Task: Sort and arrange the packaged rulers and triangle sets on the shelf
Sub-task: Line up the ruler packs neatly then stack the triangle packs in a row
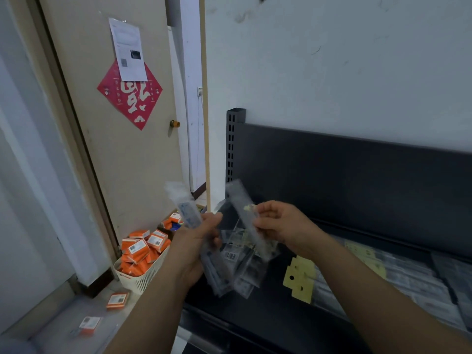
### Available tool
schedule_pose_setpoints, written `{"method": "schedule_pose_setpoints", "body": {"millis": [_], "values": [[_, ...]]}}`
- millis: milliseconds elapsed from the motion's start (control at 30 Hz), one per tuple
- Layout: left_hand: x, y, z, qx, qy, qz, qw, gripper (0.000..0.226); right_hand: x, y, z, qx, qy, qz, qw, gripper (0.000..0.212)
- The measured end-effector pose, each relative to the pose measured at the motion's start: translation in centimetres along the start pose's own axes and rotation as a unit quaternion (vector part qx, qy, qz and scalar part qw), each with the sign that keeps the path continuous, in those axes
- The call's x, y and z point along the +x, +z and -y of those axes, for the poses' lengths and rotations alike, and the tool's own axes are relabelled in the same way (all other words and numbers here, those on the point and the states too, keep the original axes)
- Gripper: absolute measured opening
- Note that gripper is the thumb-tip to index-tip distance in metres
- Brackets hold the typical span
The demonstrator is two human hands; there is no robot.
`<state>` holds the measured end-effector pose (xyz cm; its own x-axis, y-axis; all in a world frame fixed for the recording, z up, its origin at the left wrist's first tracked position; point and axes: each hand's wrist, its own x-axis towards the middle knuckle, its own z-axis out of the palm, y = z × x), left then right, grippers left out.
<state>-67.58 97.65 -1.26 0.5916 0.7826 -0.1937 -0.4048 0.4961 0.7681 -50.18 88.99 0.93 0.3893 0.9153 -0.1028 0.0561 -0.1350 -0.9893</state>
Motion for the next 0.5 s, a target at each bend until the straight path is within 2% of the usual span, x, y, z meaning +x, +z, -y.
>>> {"method": "schedule_pose_setpoints", "body": {"millis": [67, 167, 233, 267, 300, 333, 400, 433, 500], "values": [[0.0, 1.1, 0.4, 0.024, 0.01, 0.02, 0.999, 0.022, -0.5, 1.0, -0.2, 0.033, 0.006, 0.043, 0.998, 0.021], [0.1, 2.1, 0.6, 0.048, 0.004, 0.004, 0.999, 0.022, -0.8, 1.9, -0.5, -0.013, -0.001, 0.086, 0.996, 0.02], [0.2, 2.1, 0.5, 0.051, -0.007, -0.019, 0.999, 0.027, -0.7, 1.7, -0.4, -0.041, -0.008, 0.075, 0.996, 0.018], [0.2, 1.8, 0.3, 0.046, -0.012, -0.021, 0.999, 0.036, -0.6, 1.3, -0.3, -0.089, -0.017, 0.05, 0.995, 0.017], [0.2, 1.4, 0.0, 0.04, -0.012, -0.025, 0.999, 0.044, -0.3, 0.7, -0.3, -0.183, -0.034, 0.014, 0.982, 0.018], [0.3, 1.0, -0.3, 0.035, -0.011, -0.027, 0.999, 0.044, -0.1, 0.1, -0.3, -0.299, -0.053, -0.017, 0.953, 0.021], [0.3, 0.1, -0.8, 0.017, -0.003, -0.026, 1.0, 0.033, 0.6, -1.1, -0.9, -0.465, -0.061, -0.011, 0.883, 0.034], [0.2, -0.2, -1.0, 0.01, 0.004, -0.029, 1.0, 0.034, 0.9, -1.5, -1.1, -0.506, -0.052, 0.012, 0.861, 0.04], [0.0, -0.7, -1.4, 0.013, 0.026, -0.036, 0.999, 0.044, 1.3, -1.8, -1.3, -0.536, -0.039, 0.045, 0.842, 0.045]]}}
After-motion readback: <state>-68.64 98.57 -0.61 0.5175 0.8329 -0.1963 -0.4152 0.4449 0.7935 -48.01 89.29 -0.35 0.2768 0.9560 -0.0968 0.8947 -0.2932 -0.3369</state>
